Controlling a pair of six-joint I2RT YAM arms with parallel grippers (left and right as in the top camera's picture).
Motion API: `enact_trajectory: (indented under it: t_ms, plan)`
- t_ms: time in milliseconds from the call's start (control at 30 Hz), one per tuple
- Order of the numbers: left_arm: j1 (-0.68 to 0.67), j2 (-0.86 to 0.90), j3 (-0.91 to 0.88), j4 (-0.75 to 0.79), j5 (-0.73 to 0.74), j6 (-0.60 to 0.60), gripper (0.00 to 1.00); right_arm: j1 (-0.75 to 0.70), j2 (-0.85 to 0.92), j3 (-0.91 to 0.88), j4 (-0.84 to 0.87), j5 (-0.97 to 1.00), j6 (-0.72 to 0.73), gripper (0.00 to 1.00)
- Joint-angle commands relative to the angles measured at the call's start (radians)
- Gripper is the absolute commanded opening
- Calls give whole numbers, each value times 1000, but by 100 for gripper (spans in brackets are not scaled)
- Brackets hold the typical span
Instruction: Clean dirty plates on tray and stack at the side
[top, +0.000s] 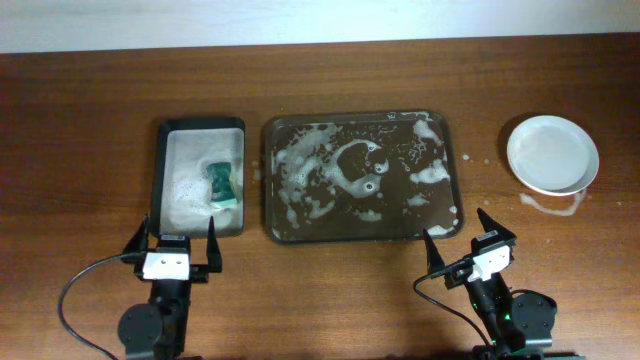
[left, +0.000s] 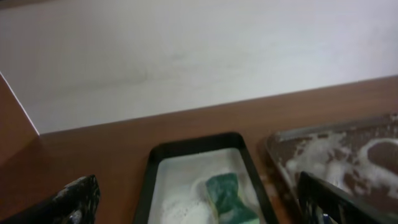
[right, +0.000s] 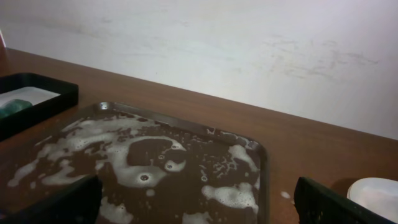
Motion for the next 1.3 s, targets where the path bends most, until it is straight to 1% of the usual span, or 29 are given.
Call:
enact_trajectory:
  t_ms: [0,200,267,1267]
  plan:
    - [3,-36,-32,-11,12,47,99,6,-8,-8,0,-9,11,98]
    - [3,-128,-87,-32,13,50,99,6,-8,-8,0,-9,11,98]
    - [3,-148,-87,-95,12,50,99,6,-8,-8,0,-9,11,98]
    - [2,-149,-87,-101,13,49,99,6,-8,-8,0,-9,11,98]
